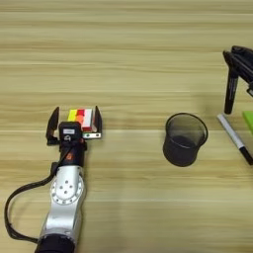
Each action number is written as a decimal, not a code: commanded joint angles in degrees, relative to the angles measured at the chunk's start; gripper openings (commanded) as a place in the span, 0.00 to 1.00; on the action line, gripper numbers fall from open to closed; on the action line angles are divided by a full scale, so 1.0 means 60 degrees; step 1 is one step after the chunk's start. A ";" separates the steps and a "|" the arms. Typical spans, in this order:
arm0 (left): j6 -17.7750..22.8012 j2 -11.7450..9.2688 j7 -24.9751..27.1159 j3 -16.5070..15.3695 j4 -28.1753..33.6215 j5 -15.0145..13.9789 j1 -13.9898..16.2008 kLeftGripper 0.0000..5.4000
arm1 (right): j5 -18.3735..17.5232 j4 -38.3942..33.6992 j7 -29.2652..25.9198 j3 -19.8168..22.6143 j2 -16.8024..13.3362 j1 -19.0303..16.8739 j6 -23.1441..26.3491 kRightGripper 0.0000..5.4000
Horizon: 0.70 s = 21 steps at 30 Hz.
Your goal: Move the objects on the table
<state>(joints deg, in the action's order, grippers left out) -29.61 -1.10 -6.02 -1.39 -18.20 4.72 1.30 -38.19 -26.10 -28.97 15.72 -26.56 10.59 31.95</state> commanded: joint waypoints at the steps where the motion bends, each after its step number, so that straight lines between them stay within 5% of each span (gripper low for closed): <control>1: 0.0146 -0.0015 -0.0025 0.0034 0.0077 0.0128 0.0030 1.00 | 0.0161 0.0704 -0.0058 -0.0088 -0.0053 -0.0349 0.0052 0.22; 11: 0.0181 -0.0037 -0.0003 0.0033 0.0173 0.0121 0.0090 1.00 | 0.0430 0.1217 -0.0153 -0.0407 -0.0124 -0.0943 0.0283 0.22; 21: 0.0174 -0.0059 0.0004 0.0018 0.0103 0.0111 0.0043 1.00 | 0.0705 0.2272 -0.0074 -0.0948 0.0175 -0.0885 0.0387 0.22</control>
<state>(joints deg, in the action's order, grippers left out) -29.52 -1.19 -5.99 -1.36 -17.78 4.72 1.46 -35.02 -14.01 -29.60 10.87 -25.93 5.01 33.50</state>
